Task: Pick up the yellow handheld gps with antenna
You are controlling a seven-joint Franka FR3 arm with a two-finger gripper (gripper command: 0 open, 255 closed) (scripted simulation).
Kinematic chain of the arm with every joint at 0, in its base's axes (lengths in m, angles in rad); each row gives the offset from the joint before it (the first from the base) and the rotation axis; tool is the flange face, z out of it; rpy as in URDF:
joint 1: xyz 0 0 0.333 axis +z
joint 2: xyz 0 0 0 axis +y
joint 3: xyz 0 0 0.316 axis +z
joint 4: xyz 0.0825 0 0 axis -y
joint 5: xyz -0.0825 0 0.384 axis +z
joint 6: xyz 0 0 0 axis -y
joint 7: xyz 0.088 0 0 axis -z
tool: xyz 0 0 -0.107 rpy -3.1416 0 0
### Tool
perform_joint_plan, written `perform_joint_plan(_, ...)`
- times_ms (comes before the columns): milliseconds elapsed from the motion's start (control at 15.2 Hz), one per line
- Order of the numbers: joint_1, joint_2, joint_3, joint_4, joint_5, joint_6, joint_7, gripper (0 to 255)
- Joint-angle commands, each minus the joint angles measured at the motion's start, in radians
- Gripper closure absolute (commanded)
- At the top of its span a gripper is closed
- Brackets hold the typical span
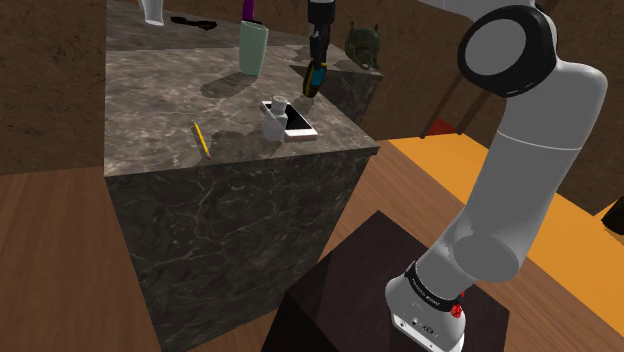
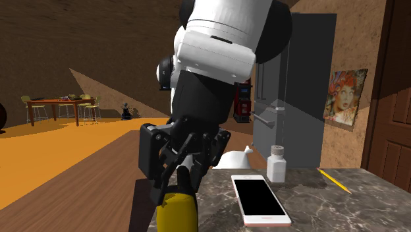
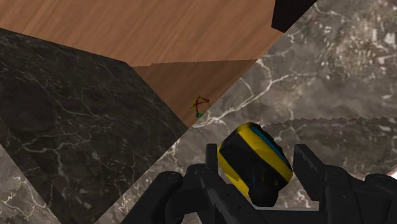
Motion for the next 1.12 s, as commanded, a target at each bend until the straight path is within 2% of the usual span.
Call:
perform_joint_plan(0,0.000,0.001,0.000,-0.001,0.000,-0.001,0.001,255)
perform_joint_plan(528,-0.001,0.048,-0.002,0.178,0.002,-0.127,-0.033,255)
perform_joint_plan(990,-0.006,0.131,-0.007,0.403,0.004,-0.265,-0.072,255)
perform_joint_plan(1056,-0.006,0.133,-0.008,0.409,0.005,-0.269,-0.073,255)
